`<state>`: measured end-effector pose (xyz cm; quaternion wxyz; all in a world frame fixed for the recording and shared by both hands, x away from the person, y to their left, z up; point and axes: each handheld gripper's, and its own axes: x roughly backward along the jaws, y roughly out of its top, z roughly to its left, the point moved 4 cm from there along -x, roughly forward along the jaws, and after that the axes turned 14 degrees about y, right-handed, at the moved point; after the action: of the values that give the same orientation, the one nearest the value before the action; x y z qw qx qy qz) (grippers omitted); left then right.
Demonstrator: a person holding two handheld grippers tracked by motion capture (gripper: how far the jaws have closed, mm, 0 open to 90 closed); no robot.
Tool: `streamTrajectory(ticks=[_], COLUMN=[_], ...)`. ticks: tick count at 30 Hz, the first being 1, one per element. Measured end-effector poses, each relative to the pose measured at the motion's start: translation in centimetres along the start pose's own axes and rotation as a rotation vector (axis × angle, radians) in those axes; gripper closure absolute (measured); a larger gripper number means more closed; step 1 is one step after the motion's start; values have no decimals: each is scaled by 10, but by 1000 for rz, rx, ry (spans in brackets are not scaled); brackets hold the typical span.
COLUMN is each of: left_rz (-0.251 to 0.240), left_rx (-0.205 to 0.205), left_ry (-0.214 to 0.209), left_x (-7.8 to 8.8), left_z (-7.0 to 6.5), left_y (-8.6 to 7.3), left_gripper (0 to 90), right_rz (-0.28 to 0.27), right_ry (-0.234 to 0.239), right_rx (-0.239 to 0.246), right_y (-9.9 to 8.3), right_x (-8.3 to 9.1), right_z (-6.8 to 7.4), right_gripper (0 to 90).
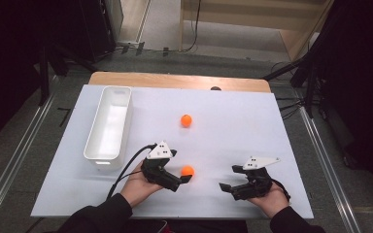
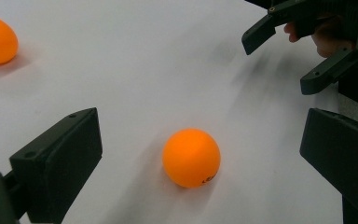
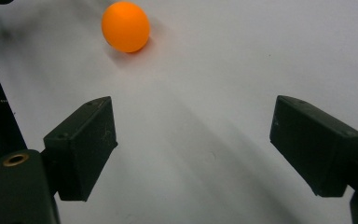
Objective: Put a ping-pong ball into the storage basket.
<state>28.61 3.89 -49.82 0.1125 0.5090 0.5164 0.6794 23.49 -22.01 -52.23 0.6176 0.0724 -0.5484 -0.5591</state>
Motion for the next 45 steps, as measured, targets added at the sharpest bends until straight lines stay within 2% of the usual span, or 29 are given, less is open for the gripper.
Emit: streamTrajectory(ticks=[6, 14, 17, 29, 34, 40, 43, 45], left_rz=[13, 18, 20, 44, 67, 88, 104, 121], left_rx=[-13, -2, -18, -33, -50, -79, -63, -82], left_ry=[2, -9, -7, 5, -2, 11, 14, 24], left_x=[-6, -15, -17, -23, -25, -30, -32, -35], left_z=[-2, -6, -6, -9, -12, -13, -11, -10], left_y=[0, -2, -2, -7, -10, -16, -21, -24], left_gripper=[0, 0, 0, 0, 0, 0, 0, 0], right_rz=[0, 4, 5, 10, 15, 21, 22, 23], right_ry=[-1, 0, 2, 5, 3, 1, 2, 2], right_rx=[2, 3, 5, 3, 6, 10, 10, 10], right_y=[0, 0, -1, -1, -1, -2, -2, -2], right_x=[0, 0, -1, 0, 0, -1, -1, -1], right_z=[0, 0, 0, 1, 1, 1, 1, 1], right_gripper=[131, 131, 131, 131, 131, 131, 131, 131])
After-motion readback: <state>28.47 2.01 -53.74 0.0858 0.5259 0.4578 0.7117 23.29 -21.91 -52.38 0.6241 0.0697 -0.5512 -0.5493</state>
